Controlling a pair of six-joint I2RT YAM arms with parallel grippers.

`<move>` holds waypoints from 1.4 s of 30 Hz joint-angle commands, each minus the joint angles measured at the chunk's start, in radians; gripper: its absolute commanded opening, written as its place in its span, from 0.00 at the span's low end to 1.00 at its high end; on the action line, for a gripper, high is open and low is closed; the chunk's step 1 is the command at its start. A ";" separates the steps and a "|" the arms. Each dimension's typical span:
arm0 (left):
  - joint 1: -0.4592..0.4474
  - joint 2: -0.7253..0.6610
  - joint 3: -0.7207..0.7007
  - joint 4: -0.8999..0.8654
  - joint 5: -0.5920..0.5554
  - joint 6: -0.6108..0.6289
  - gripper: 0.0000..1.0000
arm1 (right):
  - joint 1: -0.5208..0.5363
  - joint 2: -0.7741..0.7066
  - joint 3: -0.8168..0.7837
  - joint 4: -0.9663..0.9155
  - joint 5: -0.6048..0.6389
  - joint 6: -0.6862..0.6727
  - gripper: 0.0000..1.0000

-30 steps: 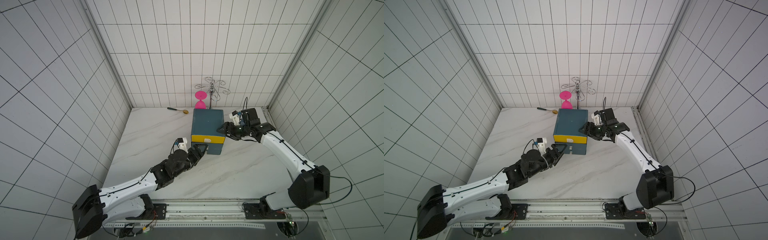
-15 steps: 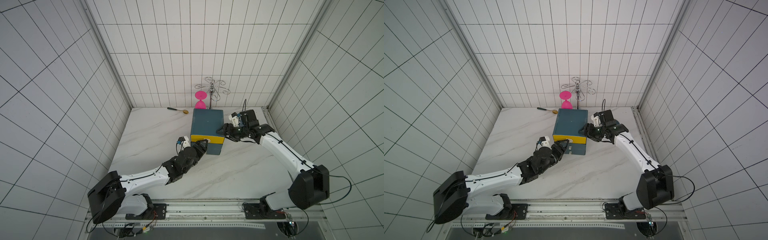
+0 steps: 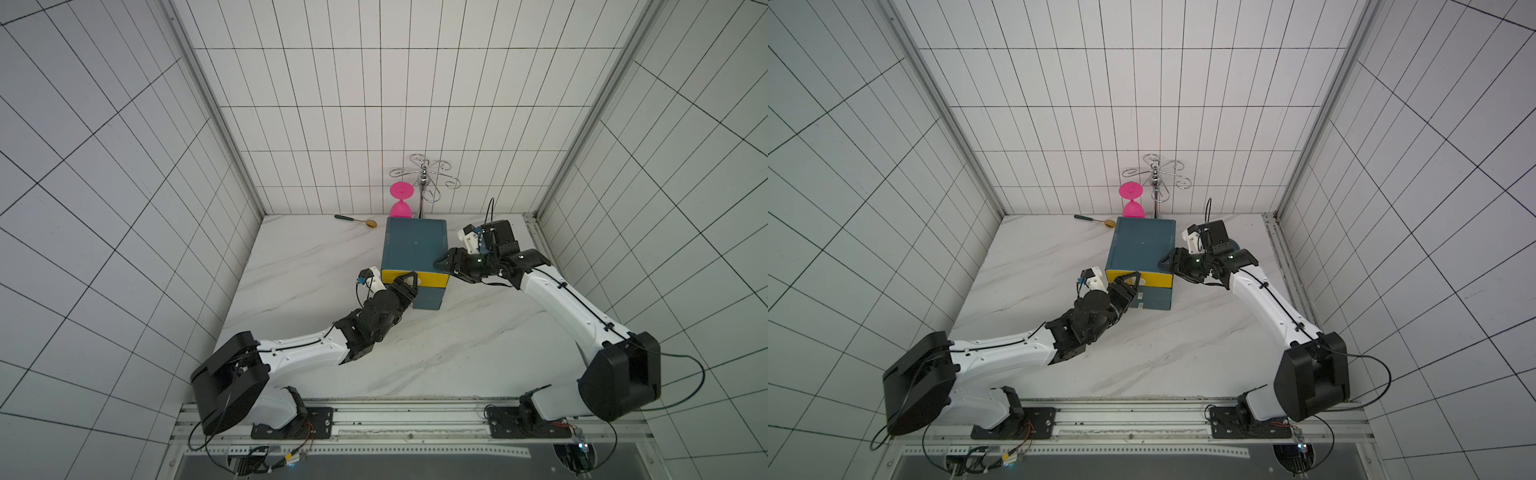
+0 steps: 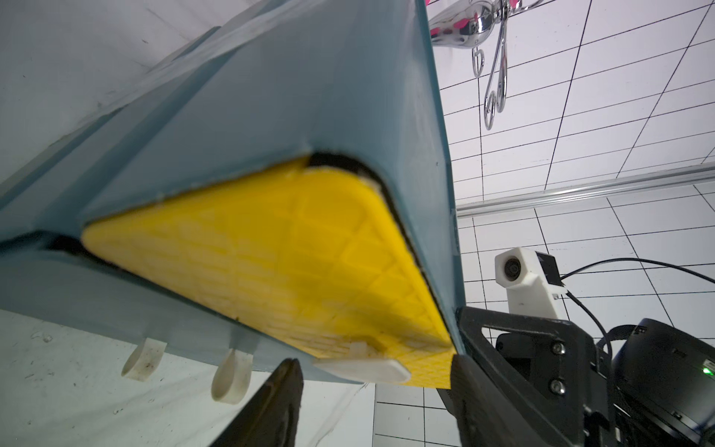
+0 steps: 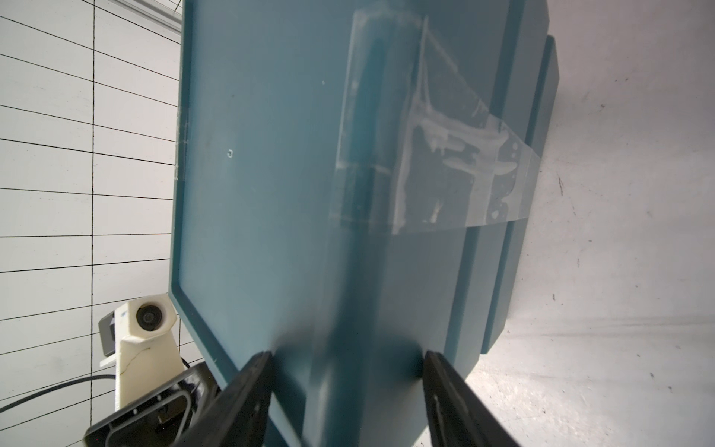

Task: Take the cookies out of the drawer
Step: Open the drawer in the storage box.

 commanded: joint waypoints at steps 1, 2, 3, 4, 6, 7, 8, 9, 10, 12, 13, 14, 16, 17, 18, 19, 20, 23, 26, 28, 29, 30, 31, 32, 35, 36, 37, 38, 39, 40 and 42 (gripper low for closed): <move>0.013 0.023 0.025 0.033 -0.015 0.024 0.56 | 0.002 -0.014 -0.035 -0.041 -0.041 -0.043 0.61; 0.021 0.030 0.026 0.044 -0.002 0.024 0.52 | 0.002 -0.015 -0.036 -0.042 -0.045 -0.046 0.60; 0.026 0.037 0.027 0.058 0.015 0.026 0.50 | 0.002 -0.015 -0.038 -0.045 -0.047 -0.048 0.60; 0.032 0.044 0.030 0.068 0.033 0.026 0.48 | 0.000 -0.015 -0.039 -0.047 -0.047 -0.051 0.60; 0.034 0.054 0.034 0.069 0.043 0.024 0.47 | -0.001 -0.016 -0.041 -0.052 -0.048 -0.055 0.60; 0.034 0.056 0.034 0.070 0.044 0.022 0.46 | -0.001 -0.016 -0.042 -0.052 -0.048 -0.055 0.60; 0.034 0.059 0.034 0.070 0.045 0.019 0.45 | -0.001 -0.016 -0.043 -0.053 -0.049 -0.055 0.59; 0.034 0.059 0.035 0.070 0.045 0.016 0.45 | -0.001 -0.017 -0.044 -0.053 -0.051 -0.056 0.59; 0.034 0.059 0.034 0.068 0.047 0.015 0.44 | -0.001 -0.018 -0.044 -0.053 -0.051 -0.056 0.59; 0.034 0.056 0.034 0.070 0.052 0.015 0.41 | -0.001 -0.018 -0.045 -0.053 -0.051 -0.055 0.59; 0.035 0.053 0.035 0.069 0.056 0.018 0.40 | -0.001 -0.018 -0.047 -0.053 -0.051 -0.056 0.58; 0.036 0.049 0.035 0.066 0.057 0.020 0.38 | -0.001 -0.018 -0.048 -0.053 -0.051 -0.057 0.58; 0.035 0.038 0.031 0.061 0.055 0.024 0.36 | -0.002 -0.019 -0.049 -0.053 -0.048 -0.058 0.58; 0.036 0.034 0.029 0.057 0.052 0.024 0.34 | -0.003 -0.021 -0.050 -0.055 -0.047 -0.060 0.58; 0.036 0.031 0.027 0.058 0.050 0.024 0.34 | -0.002 -0.022 -0.049 -0.055 -0.047 -0.061 0.58; 0.036 0.029 0.025 0.062 0.051 0.025 0.33 | -0.003 -0.022 -0.048 -0.055 -0.045 -0.061 0.58; 0.036 0.029 0.022 0.069 0.054 0.029 0.32 | -0.004 -0.022 -0.048 -0.055 -0.045 -0.062 0.58; 0.036 0.024 0.023 0.070 0.066 0.038 0.29 | -0.004 -0.022 -0.050 -0.056 -0.043 -0.063 0.58; 0.036 0.026 0.021 0.071 0.070 0.042 0.29 | -0.005 -0.024 -0.048 -0.058 -0.040 -0.065 0.58; 0.036 0.029 0.019 0.079 0.073 0.041 0.30 | -0.007 -0.024 -0.047 -0.058 -0.042 -0.067 0.58; 0.036 0.032 0.018 0.085 0.073 0.043 0.30 | -0.007 -0.023 -0.047 -0.058 -0.042 -0.066 0.58; 0.036 0.037 0.018 0.093 0.074 0.043 0.30 | -0.009 -0.022 -0.047 -0.058 -0.043 -0.066 0.57; 0.036 0.040 0.016 0.102 0.076 0.043 0.29 | -0.009 -0.021 -0.047 -0.059 -0.045 -0.066 0.57; 0.036 0.042 0.014 0.114 0.079 0.047 0.28 | -0.009 -0.020 -0.048 -0.059 -0.047 -0.067 0.57; 0.034 0.040 0.007 0.136 0.094 0.054 0.25 | -0.011 -0.021 -0.054 -0.061 -0.044 -0.075 0.55; 0.033 0.035 0.003 0.136 0.095 0.055 0.24 | -0.013 -0.021 -0.055 -0.062 -0.043 -0.075 0.55; 0.031 0.028 -0.003 0.136 0.097 0.057 0.24 | -0.014 -0.021 -0.055 -0.062 -0.045 -0.076 0.55; 0.028 0.019 -0.011 0.135 0.097 0.057 0.23 | -0.017 -0.021 -0.054 -0.062 -0.045 -0.075 0.55; 0.026 0.009 -0.023 0.135 0.099 0.055 0.23 | -0.019 -0.021 -0.055 -0.063 -0.045 -0.077 0.55; 0.022 0.001 -0.034 0.137 0.099 0.054 0.22 | -0.020 -0.021 -0.054 -0.064 -0.045 -0.077 0.55; 0.010 -0.020 -0.064 0.137 0.096 0.048 0.22 | -0.026 -0.021 -0.050 -0.065 -0.045 -0.078 0.55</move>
